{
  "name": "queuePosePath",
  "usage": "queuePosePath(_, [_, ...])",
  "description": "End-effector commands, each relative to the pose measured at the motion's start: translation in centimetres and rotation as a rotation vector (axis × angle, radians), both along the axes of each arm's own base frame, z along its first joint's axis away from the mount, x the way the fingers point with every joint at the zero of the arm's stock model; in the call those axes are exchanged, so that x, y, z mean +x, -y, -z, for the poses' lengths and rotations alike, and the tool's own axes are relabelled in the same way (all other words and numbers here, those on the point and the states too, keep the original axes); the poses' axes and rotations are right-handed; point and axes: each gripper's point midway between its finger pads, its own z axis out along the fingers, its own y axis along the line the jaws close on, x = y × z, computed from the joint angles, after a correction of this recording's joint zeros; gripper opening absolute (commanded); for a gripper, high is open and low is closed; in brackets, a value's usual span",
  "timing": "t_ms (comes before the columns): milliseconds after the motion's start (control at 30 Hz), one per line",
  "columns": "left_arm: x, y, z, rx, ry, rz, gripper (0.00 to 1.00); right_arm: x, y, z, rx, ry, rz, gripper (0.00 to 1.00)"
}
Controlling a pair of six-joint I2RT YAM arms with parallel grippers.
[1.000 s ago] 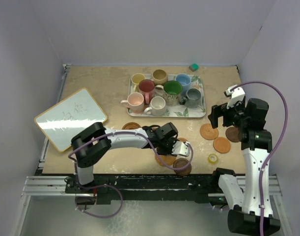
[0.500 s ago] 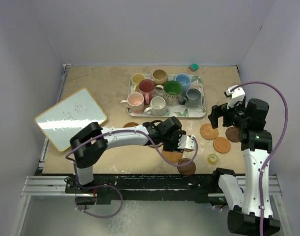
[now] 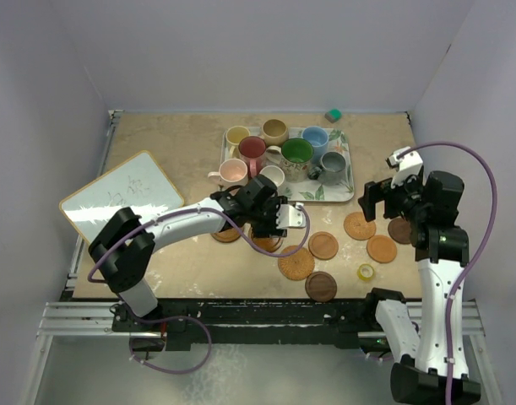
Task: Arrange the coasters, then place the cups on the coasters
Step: Move the coaster to the center of the board.
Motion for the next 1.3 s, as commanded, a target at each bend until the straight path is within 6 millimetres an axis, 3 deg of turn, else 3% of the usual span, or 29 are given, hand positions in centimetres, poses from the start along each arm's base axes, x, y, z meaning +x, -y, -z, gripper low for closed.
queuePosePath(0, [-0.4, -0.1, -0.4, 0.003, 0.004, 0.061, 0.59, 0.3, -0.4, -1.1, 0.012, 0.031, -0.025, 1.0])
queuePosePath(333, [-0.2, -2.0, 2.0, 0.046, -0.045, 0.043, 0.6, 0.3, -0.9, -0.7, 0.028, 0.007, -0.053, 1.0])
queuePosePath(767, [1.1, -3.7, 1.4, 0.028, -0.038, 0.018, 0.59, 0.3, -0.8, -0.6, 0.022, 0.012, -0.049, 1.0])
queuePosePath(1267, [2.2, -2.1, 3.5, 0.051, -0.111, 0.044, 0.59, 0.1, -1.2, -0.7, 0.033, 0.014, -0.071, 1.0])
